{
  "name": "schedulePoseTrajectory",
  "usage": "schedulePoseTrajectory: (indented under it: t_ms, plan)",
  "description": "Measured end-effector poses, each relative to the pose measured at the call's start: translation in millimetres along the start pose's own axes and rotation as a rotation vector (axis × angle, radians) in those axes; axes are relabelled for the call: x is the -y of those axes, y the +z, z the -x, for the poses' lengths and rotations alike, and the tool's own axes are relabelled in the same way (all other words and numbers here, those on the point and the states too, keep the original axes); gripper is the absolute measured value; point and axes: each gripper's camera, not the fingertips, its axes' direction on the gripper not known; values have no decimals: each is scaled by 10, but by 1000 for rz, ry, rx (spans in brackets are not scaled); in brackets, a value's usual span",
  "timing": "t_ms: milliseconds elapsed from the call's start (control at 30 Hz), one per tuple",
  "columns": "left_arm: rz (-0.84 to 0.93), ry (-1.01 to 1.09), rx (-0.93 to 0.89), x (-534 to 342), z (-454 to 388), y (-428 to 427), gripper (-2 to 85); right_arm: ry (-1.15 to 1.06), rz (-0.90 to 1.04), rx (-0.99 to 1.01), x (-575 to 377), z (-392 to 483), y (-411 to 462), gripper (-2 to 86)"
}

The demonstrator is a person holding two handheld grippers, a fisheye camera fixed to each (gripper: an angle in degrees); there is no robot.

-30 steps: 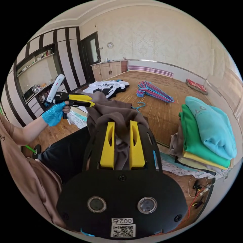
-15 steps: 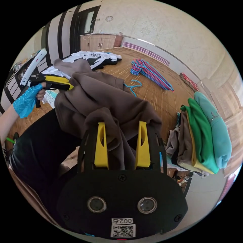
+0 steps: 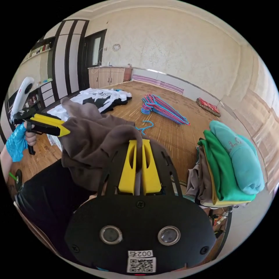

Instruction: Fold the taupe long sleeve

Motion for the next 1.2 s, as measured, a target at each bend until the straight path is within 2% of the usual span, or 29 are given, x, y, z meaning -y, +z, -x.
schedulePoseTrajectory:
  t_ms: [100,167,267,400,667,767,1000,1200]
  plan:
    - [-58,66,-65,101,-244,-194,45,-36,-113,37,275,14,-237,0]
    - [-70,123,-98,196,-434,-308,45,-84,-254,81,502,60,-503,-2]
    - [-78,190,-133,249,-638,-455,47,-137,-333,47,759,118,-742,-2]
    - [-25,204,-50,217,-696,-471,52,-170,-241,66,864,126,-594,0]
    - [93,77,10,25,-378,-300,46,-271,271,301,535,10,229,10]
    - [118,46,80,14,-275,-330,41,-317,363,379,497,-94,286,16]
    - [95,-10,188,148,-104,-470,36,-379,351,367,863,-431,-32,42]
    - [66,3,242,546,-111,-296,36,-369,222,363,1462,-741,-277,53]
